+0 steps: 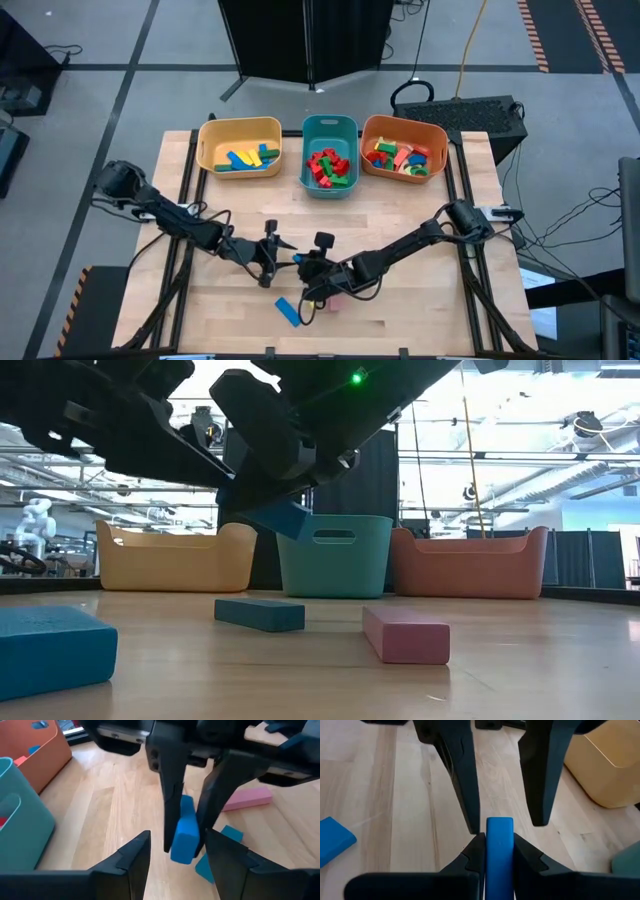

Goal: Sort blocks by size
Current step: Put the blue rectangle block into the yellow bin

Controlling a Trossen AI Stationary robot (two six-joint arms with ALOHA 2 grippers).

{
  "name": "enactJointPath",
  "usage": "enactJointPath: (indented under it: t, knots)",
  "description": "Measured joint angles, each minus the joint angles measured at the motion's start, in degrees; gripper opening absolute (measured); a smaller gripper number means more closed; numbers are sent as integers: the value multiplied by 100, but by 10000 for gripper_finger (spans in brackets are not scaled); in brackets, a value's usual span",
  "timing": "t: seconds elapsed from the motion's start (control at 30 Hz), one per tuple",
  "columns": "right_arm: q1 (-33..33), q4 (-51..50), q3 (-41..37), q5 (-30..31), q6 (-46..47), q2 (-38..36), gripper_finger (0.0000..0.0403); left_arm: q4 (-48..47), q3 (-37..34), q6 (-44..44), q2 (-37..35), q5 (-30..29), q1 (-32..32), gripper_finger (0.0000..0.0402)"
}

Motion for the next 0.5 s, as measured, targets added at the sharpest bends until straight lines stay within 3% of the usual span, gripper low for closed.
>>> enactJointPath:
  t: [0.5]
  knots:
    - [-15,211,2,-176,-231,-2,46,44,0,106,95,442,182,174]
